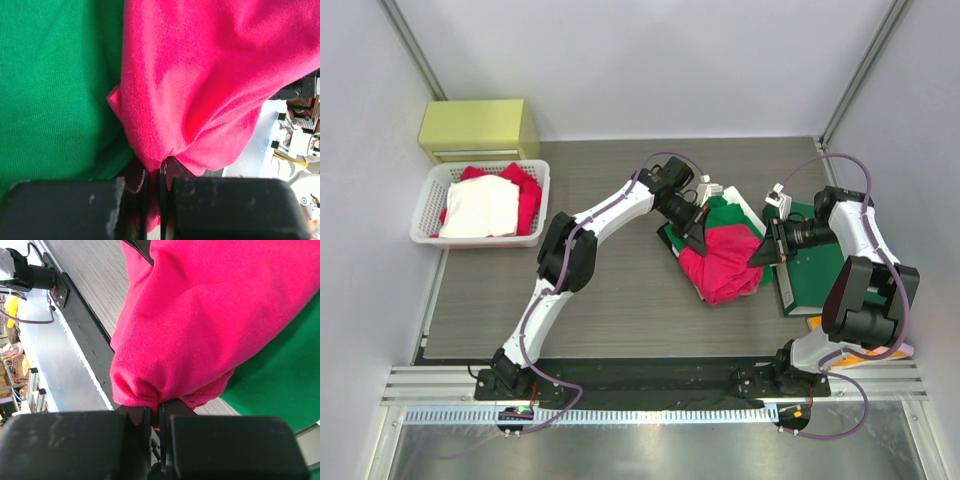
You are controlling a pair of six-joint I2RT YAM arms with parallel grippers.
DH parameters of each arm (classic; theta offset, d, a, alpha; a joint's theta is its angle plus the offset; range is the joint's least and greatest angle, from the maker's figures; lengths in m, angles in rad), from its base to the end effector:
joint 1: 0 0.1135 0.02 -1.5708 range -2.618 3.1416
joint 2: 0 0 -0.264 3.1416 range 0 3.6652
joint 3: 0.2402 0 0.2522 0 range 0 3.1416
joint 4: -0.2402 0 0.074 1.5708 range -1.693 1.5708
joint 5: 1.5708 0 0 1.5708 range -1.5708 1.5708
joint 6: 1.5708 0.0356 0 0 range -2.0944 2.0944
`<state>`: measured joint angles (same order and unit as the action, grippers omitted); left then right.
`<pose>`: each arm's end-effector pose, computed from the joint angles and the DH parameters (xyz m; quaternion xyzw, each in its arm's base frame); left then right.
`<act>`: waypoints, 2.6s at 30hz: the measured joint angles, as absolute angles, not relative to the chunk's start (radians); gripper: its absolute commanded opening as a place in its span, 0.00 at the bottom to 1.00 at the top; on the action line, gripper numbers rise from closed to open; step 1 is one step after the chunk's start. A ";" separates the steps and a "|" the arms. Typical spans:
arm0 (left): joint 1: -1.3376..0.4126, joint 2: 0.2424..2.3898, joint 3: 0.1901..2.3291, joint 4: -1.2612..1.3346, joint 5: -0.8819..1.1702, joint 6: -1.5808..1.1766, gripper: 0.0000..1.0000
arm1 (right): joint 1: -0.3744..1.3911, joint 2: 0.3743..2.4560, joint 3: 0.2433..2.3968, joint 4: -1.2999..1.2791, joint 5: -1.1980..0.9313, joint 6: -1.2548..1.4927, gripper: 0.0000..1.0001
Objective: Fold and stack the t-shirts
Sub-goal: Put the neatly folded tshirt into the corner of the board with both arms
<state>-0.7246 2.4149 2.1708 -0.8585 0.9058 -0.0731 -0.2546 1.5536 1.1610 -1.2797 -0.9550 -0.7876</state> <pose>0.3654 -0.3609 0.2023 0.3761 0.7962 -0.4732 0.0269 0.2542 -0.0361 0.2451 -0.2111 0.8618 0.4205 0.1894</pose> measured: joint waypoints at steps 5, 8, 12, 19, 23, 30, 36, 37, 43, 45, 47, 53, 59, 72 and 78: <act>-0.727 2.415 2.196 -0.887 0.881 -0.062 0.00 | -0.254 1.536 1.161 -1.262 -0.941 -0.770 0.01; -0.729 2.415 2.258 -0.934 0.836 -0.036 0.00 | -0.251 1.512 1.162 -1.258 -0.940 -0.763 0.01; -0.731 2.414 2.351 -0.968 0.795 -0.007 0.00 | -0.249 1.505 1.170 -1.264 -0.941 -0.763 0.01; -0.691 2.403 2.371 -0.981 0.786 0.009 0.00 | -0.245 1.500 1.242 -1.278 -0.944 -0.758 0.01; -0.666 2.403 2.377 -0.978 0.793 0.007 0.00 | -0.239 1.499 1.300 -1.272 -0.946 -0.749 0.01; -0.655 2.404 2.394 -0.977 0.804 0.006 0.00 | -0.237 1.528 1.330 -1.271 -0.957 -0.734 0.01; -0.653 2.410 2.408 -0.978 0.805 0.005 0.00 | -0.238 1.538 1.284 -1.241 -0.952 -0.730 0.01; -0.653 2.412 2.411 -0.978 0.805 0.005 0.00 | -0.238 1.538 1.270 -1.235 -0.950 -0.729 0.01; -0.653 2.444 2.423 -0.977 0.816 0.005 0.00 | -0.238 1.545 1.223 -1.199 -0.942 -0.718 0.01; -0.653 2.464 2.432 -0.977 0.822 0.005 0.00 | -0.238 1.554 1.206 -1.179 -0.936 -0.704 0.01; -0.652 2.487 2.439 -0.973 0.831 -0.002 0.00 | -0.238 1.564 1.192 -1.158 -0.927 -0.693 0.01; -0.652 2.523 2.440 -0.960 0.858 -0.025 0.05 | -0.238 1.578 1.164 -1.106 -0.906 -0.662 0.56; -0.652 2.524 2.452 -0.958 0.856 -0.020 0.59 | -0.238 1.579 1.121 -1.078 -0.896 -0.652 0.96; -0.653 2.448 2.338 -0.946 0.828 0.009 0.74 | -0.240 1.433 1.085 -1.077 -0.852 -0.645 1.00; -0.607 2.306 2.214 -0.946 0.774 0.031 0.80 | -0.245 1.286 1.124 -1.155 -0.841 -0.654 1.00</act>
<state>-0.6071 2.3062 2.2135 -0.9459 0.7742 0.0315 -0.2451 1.2858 1.1244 -1.1545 -0.8406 -0.6537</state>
